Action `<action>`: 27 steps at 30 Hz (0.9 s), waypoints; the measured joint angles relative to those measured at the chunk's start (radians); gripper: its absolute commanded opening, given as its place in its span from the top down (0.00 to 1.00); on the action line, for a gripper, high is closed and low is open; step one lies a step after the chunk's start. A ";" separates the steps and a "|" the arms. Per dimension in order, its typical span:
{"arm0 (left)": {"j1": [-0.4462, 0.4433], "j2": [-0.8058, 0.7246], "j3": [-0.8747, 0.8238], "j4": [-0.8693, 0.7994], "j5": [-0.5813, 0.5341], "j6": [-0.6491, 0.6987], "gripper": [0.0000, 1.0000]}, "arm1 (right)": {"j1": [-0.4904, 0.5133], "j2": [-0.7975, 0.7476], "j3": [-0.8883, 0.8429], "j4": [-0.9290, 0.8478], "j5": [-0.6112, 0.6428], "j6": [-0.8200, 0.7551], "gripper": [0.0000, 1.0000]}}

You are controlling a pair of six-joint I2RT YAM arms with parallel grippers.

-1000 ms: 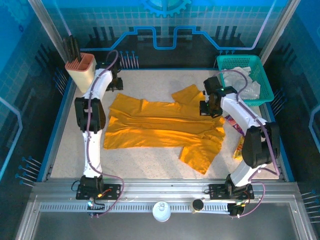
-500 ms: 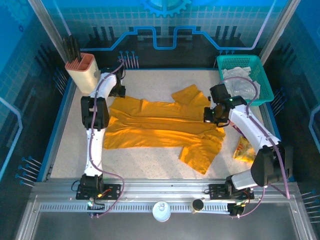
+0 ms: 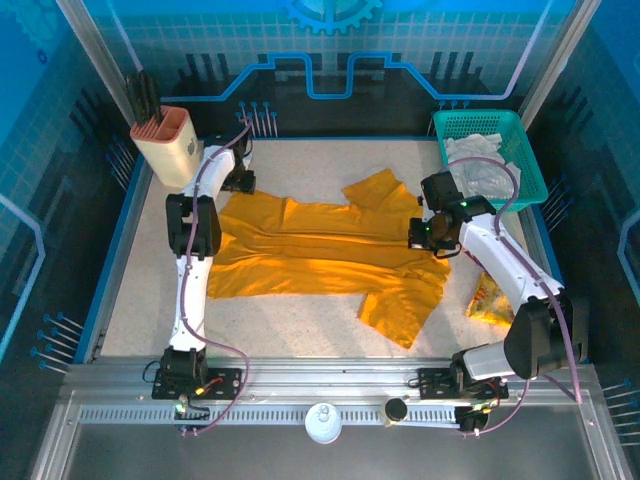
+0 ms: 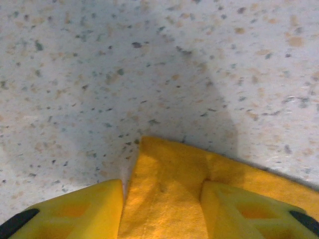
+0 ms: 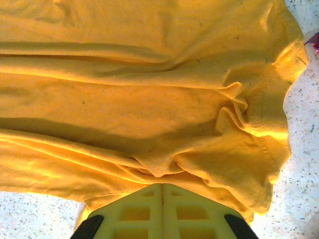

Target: Fold and stack the t-shirts

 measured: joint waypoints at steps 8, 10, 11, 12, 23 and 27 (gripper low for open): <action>-0.017 -0.026 -0.052 0.038 0.022 0.001 1.00 | -0.022 0.175 0.179 0.008 -0.015 -0.066 0.66; -0.020 -0.054 -0.105 0.072 0.023 -0.009 1.00 | -0.032 0.269 0.275 0.018 -0.019 -0.098 0.56; -0.022 -0.070 -0.134 0.086 0.025 -0.019 1.00 | -0.036 0.323 0.330 0.024 -0.019 -0.119 0.52; -0.023 -0.084 -0.159 0.095 0.026 -0.025 1.00 | -0.040 0.375 0.383 0.030 -0.019 -0.138 0.48; -0.036 -0.202 -0.334 0.120 0.052 -0.105 1.00 | -0.088 0.956 1.003 -0.005 0.021 -0.295 0.31; -0.042 -0.227 -0.341 0.130 0.060 -0.123 1.00 | -0.092 1.104 1.181 -0.045 0.035 -0.333 0.38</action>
